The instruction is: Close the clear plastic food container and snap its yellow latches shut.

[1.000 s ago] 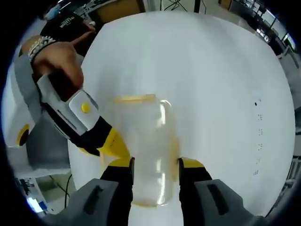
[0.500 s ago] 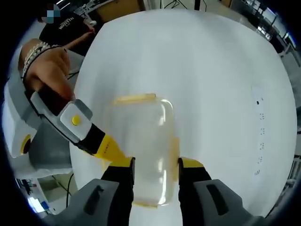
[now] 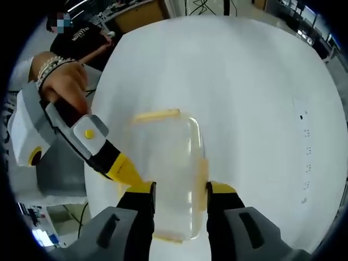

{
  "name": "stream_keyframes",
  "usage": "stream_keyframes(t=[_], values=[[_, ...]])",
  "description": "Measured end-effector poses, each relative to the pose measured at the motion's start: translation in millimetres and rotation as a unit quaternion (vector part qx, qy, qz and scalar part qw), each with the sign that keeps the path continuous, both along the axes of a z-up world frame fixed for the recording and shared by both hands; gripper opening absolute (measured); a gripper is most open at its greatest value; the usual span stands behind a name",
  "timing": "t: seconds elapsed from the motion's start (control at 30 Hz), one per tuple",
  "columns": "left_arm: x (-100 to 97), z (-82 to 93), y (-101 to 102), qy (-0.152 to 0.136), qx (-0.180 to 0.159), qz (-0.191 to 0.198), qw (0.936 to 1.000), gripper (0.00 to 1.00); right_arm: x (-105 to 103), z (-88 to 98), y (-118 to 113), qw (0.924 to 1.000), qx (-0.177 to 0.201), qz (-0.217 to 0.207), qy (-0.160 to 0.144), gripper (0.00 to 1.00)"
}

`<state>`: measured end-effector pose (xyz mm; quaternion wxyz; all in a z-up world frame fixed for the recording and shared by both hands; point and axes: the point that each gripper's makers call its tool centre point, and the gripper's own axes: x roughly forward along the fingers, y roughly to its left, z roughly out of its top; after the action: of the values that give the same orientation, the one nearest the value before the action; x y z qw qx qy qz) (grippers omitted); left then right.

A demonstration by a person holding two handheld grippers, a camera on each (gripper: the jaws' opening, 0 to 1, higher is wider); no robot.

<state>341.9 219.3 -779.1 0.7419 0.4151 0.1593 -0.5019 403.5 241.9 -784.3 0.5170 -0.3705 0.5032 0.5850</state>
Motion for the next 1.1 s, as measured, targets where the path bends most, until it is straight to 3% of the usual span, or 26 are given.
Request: stream_keyframes(t=[0.17, 0.3, 0.33, 0.53, 0.63, 0.77, 1.1], values=[[-0.9, -0.7, 0, -0.011, 0.001, -0.004, 0.9999, 0.2, -1, 0.1, 0, 1.0, -0.007, 0.005, 0.0, 0.34], [-4.5, -1.0, -1, -0.04, -0.001, -0.007, 0.9992, 0.18, 0, -0.4, -1, 1.0, -0.004, 0.003, 0.005, 0.34], [-6.7, -0.6, 1, -0.025, -0.018, -0.002, 0.9995, 0.18, -2, -1.2, -1, 1.0, -0.004, 0.004, 0.007, 0.34], [-4.1, -0.5, -3, -0.035, -0.003, -0.014, 0.9993, 0.18, -3, -2.1, -1, 0.9998, -0.001, 0.013, 0.016, 0.34], [-4.0, -0.3, -3, -0.038, 0.002, -0.017, 0.9991, 0.19, -5, -2.7, 0, 0.9981, 0.02, 0.013, 0.056, 0.33], [-6.5, 2.5, -4, -0.035, 0.0, -0.019, 0.9992, 0.19, -12, -7.5, -7, 0.9961, 0.022, 0.011, 0.085, 0.31], [-6.3, 0.4, -5, -0.032, 0.001, -0.025, 0.9992, 0.19, -23, -8.0, -4, 0.9964, 0.032, 0.012, 0.078, 0.32]])
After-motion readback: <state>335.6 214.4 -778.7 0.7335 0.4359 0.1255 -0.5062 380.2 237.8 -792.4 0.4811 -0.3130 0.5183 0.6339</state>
